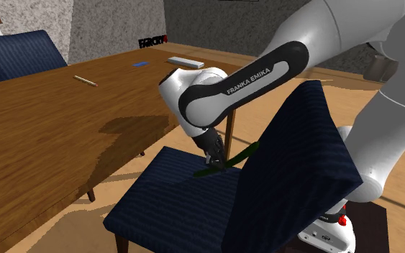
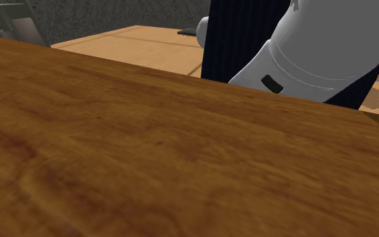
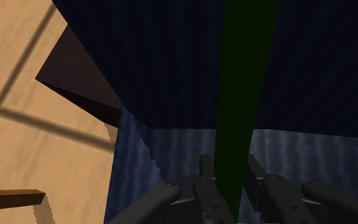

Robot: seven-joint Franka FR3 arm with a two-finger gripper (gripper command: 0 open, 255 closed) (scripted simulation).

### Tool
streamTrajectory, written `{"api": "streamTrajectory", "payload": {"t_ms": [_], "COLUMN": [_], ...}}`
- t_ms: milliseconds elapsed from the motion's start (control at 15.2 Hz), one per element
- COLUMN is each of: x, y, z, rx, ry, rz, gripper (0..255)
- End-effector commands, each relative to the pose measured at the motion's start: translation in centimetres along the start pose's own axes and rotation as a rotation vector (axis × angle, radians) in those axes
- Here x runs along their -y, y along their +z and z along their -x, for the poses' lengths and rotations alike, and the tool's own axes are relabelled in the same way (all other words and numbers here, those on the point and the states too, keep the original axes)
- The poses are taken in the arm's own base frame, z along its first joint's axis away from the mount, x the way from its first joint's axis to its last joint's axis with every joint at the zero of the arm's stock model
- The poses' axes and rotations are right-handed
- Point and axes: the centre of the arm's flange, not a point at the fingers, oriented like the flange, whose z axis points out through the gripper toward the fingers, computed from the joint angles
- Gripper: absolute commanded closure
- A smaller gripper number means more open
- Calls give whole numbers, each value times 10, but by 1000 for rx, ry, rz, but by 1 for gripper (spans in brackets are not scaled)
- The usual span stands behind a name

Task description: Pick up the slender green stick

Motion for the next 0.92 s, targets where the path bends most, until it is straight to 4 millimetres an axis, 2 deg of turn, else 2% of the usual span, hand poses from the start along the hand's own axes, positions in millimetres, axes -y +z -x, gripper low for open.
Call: {"api": "streamTrajectory", "payload": {"t_ms": [0, 726, 858], "x": [0, -3, -3], "y": [-8, -59, -60], "z": [5, 34, 34], "rx": [0, 0, 0], "ry": [0, 0, 0], "rz": [0, 0, 0], "gripper": [255, 255, 255]}}
